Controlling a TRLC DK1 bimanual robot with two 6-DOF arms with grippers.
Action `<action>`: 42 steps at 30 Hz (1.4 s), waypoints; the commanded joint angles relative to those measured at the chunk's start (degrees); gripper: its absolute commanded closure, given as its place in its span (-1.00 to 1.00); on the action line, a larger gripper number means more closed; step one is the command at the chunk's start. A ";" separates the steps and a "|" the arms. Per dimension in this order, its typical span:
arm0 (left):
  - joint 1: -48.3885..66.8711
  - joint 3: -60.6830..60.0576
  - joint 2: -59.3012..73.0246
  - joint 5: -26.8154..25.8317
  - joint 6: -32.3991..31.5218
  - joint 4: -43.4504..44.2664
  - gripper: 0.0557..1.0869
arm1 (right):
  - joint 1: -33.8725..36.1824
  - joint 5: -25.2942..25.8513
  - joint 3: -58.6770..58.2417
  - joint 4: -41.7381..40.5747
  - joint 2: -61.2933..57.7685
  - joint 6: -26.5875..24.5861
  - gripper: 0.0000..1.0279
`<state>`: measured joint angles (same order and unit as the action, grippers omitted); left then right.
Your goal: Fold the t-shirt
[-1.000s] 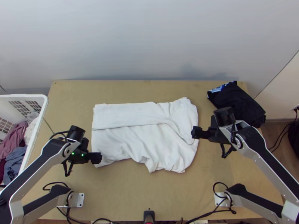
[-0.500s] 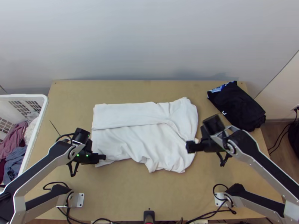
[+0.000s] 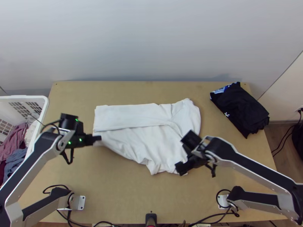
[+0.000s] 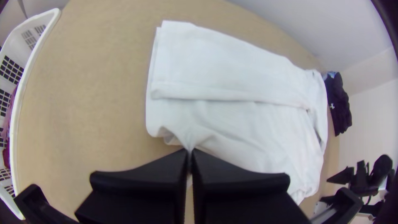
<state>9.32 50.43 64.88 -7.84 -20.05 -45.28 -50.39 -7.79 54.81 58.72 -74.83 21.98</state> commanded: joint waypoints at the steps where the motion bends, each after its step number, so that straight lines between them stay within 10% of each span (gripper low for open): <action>1: -2.47 6.61 1.04 0.10 -1.04 -0.43 0.92 | -7.35 0.15 -0.67 -3.79 -7.09 -0.71 -0.80; 7: -2.82 6.96 1.74 0.19 -1.30 -0.43 0.92 | -6.30 3.75 -2.69 -10.38 -12.45 -1.06 -0.65; 12: -3.08 7.84 2.88 0.10 -1.30 -0.43 0.92 | -4.10 9.11 -2.42 -13.45 -13.24 -2.55 0.65; 17: -2.99 8.98 4.55 0.10 -1.39 -0.43 0.92 | 2.67 11.48 2.41 -13.63 -10.34 -2.64 0.94; 32: -2.82 9.07 9.74 0.10 -2.45 1.86 0.92 | 23.85 10.60 30.10 -18.38 -32.84 1.84 0.87; 42: -3.96 7.57 11.67 0.19 -3.41 4.14 0.92 | 24.99 2.08 31.33 -9.50 -23.08 9.40 -0.80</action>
<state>5.82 58.96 75.48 -7.70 -23.03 -42.41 -27.51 0.97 84.29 44.58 -104.16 26.41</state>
